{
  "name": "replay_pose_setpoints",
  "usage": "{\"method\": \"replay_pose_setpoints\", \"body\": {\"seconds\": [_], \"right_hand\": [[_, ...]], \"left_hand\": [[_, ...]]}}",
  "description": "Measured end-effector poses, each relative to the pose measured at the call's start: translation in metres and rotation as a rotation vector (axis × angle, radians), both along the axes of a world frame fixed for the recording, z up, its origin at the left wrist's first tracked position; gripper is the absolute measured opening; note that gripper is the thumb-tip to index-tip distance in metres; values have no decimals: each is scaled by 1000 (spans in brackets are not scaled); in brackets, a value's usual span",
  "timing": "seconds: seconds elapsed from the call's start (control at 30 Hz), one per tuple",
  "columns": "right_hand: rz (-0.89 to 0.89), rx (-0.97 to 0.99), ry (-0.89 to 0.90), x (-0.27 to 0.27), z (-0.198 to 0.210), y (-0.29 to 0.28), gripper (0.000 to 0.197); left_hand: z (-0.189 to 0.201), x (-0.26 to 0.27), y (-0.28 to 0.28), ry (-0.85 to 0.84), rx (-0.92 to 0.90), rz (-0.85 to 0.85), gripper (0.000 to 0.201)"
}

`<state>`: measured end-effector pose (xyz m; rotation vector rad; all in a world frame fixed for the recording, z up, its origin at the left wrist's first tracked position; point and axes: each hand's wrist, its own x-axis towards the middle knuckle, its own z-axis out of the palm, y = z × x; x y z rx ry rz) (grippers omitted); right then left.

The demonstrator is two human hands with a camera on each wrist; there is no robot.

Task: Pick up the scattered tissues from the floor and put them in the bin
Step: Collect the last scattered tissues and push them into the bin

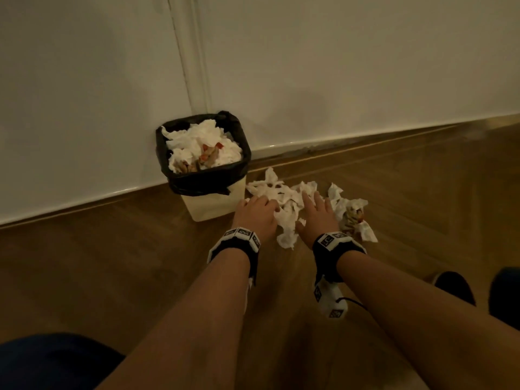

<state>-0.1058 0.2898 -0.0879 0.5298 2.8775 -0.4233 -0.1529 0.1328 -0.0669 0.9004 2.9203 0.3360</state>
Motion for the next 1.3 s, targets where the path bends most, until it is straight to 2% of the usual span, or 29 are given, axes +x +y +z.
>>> {"method": "replay_pose_setpoints", "body": {"seconds": [0.1, 0.2, 0.3, 0.47, 0.53, 0.63, 0.83, 0.93, 1.0, 1.1, 1.2, 1.3], "right_hand": [[-93, -19, -71, 15, -15, 25, 81], [-168, -27, -125, 26, -27, 47, 81], [-213, -28, -182, 36, -38, 66, 82], [-267, -47, -221, 46, -56, 88, 79], [-287, -52, -237, 49, -62, 97, 79], [-306, -43, -234, 50, -70, 112, 77], [-305, -31, -139, 40, -74, 134, 67], [-302, -49, -34, 32, -75, 134, 65], [-282, -58, 24, 27, -75, 132, 66], [-208, -52, -15, 20, -77, 128, 68], [-146, -32, -87, 17, -80, 125, 55], [-155, -63, -92, 18, -82, 122, 38]], "left_hand": [[-22, 1, 11, -155, -96, -26, 31], [-43, 3, 25, -247, -168, -64, 45], [-62, 5, 42, -269, -220, -81, 62], [-91, 4, 73, -277, -271, -89, 73], [-103, 3, 80, -339, -273, -56, 72], [-122, 6, 82, -434, -226, -10, 58], [-139, 15, 84, -410, -47, 51, 31], [-137, 13, 87, -511, -27, 104, 30], [-136, 18, 88, -477, -18, 124, 38], [-140, 27, 83, -493, -21, 128, 40], [-141, 30, 81, -436, 19, 127, 28], [-139, 29, 82, -395, 12, 118, 39]]}}
